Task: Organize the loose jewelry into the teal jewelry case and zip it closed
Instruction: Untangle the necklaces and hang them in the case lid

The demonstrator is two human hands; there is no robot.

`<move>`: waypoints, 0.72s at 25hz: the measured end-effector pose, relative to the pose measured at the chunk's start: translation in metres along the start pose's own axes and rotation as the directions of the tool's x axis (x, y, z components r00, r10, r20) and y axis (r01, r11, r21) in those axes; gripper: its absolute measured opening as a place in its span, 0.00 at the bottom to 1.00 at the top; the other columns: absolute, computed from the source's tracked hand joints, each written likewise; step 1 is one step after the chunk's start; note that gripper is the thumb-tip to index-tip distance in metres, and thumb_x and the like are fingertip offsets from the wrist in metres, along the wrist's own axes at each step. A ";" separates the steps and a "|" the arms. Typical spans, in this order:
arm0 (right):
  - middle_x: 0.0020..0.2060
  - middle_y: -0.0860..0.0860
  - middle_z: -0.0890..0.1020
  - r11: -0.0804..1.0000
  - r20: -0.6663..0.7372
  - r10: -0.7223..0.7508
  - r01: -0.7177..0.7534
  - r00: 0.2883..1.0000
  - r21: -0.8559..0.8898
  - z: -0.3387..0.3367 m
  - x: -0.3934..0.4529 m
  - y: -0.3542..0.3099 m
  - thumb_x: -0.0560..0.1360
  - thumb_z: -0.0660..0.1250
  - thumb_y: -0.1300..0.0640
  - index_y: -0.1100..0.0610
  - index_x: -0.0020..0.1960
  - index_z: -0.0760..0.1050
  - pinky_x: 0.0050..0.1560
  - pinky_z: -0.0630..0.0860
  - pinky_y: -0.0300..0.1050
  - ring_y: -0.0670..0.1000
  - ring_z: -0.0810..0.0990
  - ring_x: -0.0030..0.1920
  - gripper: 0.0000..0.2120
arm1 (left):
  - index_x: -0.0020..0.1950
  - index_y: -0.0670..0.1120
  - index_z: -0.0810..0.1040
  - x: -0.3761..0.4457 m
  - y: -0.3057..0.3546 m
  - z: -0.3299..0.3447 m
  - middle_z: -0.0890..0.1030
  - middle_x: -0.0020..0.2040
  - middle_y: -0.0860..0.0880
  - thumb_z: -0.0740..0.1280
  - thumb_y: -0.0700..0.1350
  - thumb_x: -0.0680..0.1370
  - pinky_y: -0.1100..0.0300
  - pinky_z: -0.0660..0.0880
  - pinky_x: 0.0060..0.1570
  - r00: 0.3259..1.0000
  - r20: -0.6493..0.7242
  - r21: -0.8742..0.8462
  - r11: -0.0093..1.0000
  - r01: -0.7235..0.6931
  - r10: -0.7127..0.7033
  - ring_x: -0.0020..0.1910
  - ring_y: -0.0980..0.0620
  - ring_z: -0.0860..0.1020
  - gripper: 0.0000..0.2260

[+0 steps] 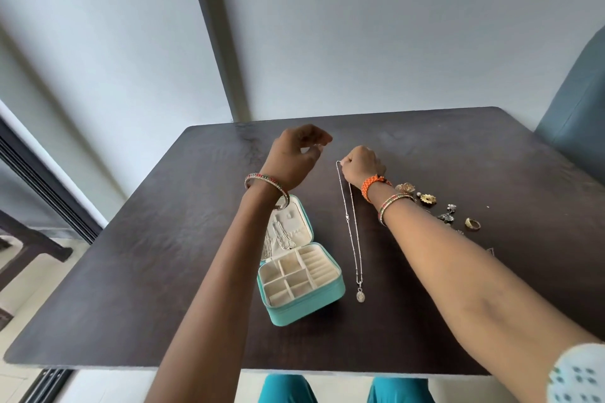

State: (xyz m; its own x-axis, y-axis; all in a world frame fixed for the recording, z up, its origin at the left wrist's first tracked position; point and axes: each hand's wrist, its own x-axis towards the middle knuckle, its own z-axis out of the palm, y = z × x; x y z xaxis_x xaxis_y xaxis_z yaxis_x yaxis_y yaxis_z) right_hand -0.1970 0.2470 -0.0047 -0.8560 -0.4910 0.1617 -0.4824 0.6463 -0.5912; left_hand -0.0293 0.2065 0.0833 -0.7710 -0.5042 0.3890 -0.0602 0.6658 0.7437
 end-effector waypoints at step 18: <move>0.34 0.48 0.79 0.668 -0.395 -0.401 0.559 0.827 0.492 -0.263 -0.131 -0.100 0.75 0.65 0.62 0.60 0.42 0.79 0.43 0.74 0.39 0.48 0.78 0.39 0.05 | 0.41 0.44 0.72 -0.050 0.169 -0.021 0.71 0.33 0.48 0.62 0.41 0.79 0.58 0.78 0.39 0.998 -0.057 -0.663 0.748 -0.007 -0.041 0.28 0.55 0.72 0.07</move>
State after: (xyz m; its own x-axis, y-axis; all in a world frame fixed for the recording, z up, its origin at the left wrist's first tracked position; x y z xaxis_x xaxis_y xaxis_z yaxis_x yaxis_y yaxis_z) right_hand -0.0857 0.3999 0.2415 -0.5874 -0.4348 0.6826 -0.7090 -0.1302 -0.6930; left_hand 0.0120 0.3328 0.2010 -0.7307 -0.5613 0.3885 0.3809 0.1371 0.9144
